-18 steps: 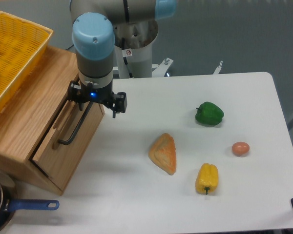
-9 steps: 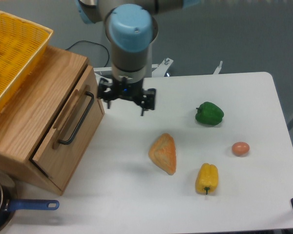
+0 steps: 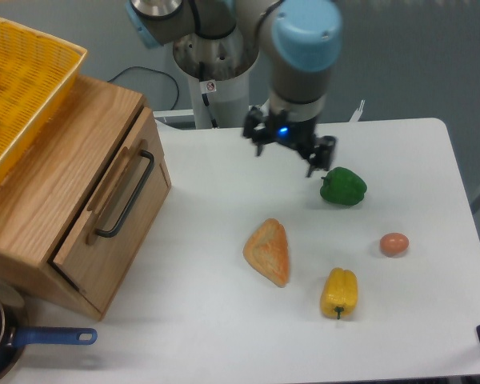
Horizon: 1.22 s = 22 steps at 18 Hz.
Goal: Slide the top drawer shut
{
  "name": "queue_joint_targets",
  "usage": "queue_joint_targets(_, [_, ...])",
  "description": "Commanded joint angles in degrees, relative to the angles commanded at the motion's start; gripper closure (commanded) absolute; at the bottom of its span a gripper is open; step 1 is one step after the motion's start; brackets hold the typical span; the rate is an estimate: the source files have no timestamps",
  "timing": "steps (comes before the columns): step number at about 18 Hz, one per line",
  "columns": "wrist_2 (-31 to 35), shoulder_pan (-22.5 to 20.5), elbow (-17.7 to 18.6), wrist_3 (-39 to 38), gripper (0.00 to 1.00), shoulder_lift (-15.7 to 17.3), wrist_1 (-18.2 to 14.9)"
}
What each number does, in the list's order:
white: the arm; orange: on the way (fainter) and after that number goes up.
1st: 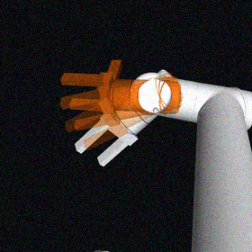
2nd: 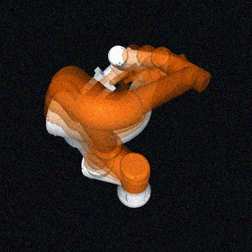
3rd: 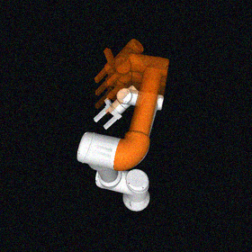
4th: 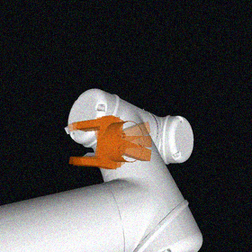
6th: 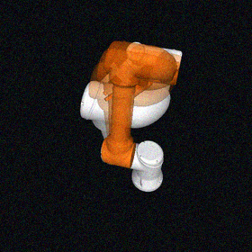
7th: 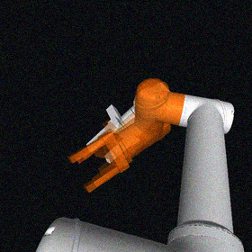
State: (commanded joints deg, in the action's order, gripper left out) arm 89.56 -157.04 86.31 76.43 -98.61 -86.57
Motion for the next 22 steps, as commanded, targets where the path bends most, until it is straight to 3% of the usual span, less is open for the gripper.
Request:
queue_joint_targets(4, [0.0, -4.93, 0.26, 9.07, 0.0, 0.09, 0.35])
queue_joint_targets(10, [3.5, -8.28, 0.79, 19.53, 0.0, 0.79, 0.26])
queue_joint_targets(22, [3.69, -8.28, 2.37, 18.93, 0.0, 1.49, 0.35])
